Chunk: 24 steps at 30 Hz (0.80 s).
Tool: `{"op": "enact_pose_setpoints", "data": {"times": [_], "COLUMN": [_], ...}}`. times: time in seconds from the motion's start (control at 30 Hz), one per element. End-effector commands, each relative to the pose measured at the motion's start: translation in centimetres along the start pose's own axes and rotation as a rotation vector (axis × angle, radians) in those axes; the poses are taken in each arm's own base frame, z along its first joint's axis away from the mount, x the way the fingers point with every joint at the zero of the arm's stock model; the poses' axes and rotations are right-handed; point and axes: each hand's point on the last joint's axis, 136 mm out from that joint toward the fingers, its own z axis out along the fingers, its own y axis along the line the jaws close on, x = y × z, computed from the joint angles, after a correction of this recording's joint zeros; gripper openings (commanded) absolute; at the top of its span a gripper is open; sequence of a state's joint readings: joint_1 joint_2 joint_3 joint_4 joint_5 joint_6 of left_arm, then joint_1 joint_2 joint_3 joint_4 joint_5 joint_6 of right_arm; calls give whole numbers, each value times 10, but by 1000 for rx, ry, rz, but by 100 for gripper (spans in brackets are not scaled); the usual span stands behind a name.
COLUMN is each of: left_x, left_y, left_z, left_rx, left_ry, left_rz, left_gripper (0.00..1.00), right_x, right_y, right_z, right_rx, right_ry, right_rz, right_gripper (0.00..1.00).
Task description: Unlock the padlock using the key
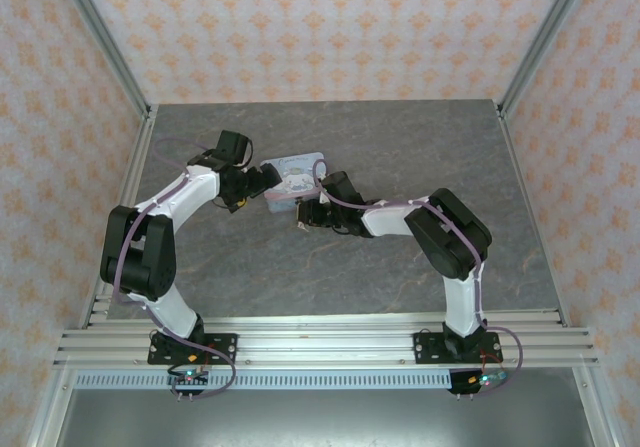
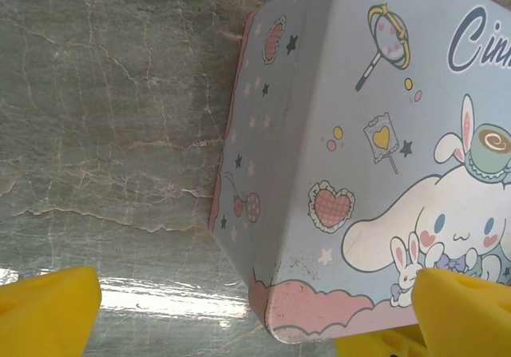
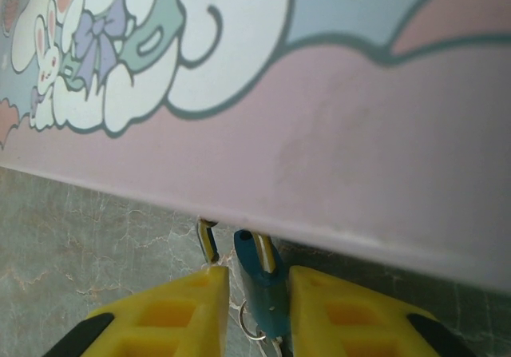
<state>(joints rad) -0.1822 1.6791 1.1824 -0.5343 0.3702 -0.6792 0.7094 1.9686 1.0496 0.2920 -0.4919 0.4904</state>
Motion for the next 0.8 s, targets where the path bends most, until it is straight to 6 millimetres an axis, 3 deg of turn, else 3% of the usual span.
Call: {"op": "enact_pose_setpoints", "data": {"times": [0.0, 0.4, 0.77], "left_x": [-10, -11, -11], "left_y": [-7, -8, 17], "left_z": [-2, -10, -13], "left_rx": [25, 13, -114], "left_ry": [-13, -17, -29], "left_rz": [3, 32, 94], "left_gripper": [100, 100, 100], "right_x": [13, 9, 5], "right_y": [-11, -22, -27], "right_z": [4, -2, -9], "right_rx": [50, 82, 67], "right_ry": [30, -46, -129], "right_rz": [27, 110, 235], "right_gripper": [22, 2, 0]}}
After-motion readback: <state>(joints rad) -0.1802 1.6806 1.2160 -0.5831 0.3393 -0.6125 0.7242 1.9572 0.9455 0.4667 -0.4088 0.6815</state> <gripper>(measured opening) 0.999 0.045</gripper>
